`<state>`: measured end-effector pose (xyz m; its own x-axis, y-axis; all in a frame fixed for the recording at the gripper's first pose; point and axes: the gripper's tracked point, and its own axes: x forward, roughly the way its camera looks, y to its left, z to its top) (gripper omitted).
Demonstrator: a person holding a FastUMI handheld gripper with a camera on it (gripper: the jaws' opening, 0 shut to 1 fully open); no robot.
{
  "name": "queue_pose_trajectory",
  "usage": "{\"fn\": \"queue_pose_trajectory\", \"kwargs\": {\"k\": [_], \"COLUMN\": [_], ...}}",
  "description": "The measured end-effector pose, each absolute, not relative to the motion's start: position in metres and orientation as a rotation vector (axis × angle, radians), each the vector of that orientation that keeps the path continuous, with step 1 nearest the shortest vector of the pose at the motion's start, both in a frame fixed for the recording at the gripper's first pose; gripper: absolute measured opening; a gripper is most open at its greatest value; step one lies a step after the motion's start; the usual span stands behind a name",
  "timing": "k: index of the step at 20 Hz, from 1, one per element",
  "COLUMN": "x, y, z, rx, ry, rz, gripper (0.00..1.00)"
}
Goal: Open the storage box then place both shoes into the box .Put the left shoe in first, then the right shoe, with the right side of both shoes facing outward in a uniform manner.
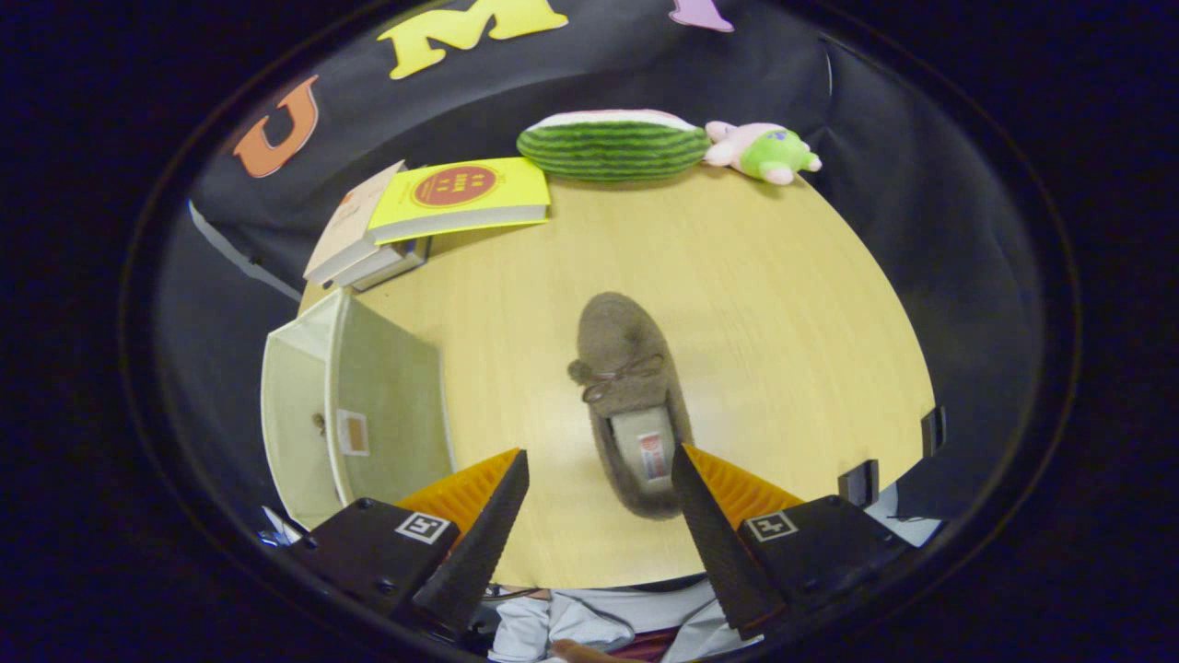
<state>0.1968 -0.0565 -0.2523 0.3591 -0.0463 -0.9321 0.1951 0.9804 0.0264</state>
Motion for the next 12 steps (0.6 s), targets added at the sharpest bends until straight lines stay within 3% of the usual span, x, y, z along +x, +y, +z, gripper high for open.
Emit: {"fn": "queue_pose_trajectory", "kwargs": {"k": [7,12], "x": [0.208,0.209], "y": [-0.107,-0.093], "z": [-0.286,-0.316], "rx": [0.136,0.19], "ry": [1.24,1.284], "rz": [-0.175,-0.107], "gripper": [0.97,0.66]}}
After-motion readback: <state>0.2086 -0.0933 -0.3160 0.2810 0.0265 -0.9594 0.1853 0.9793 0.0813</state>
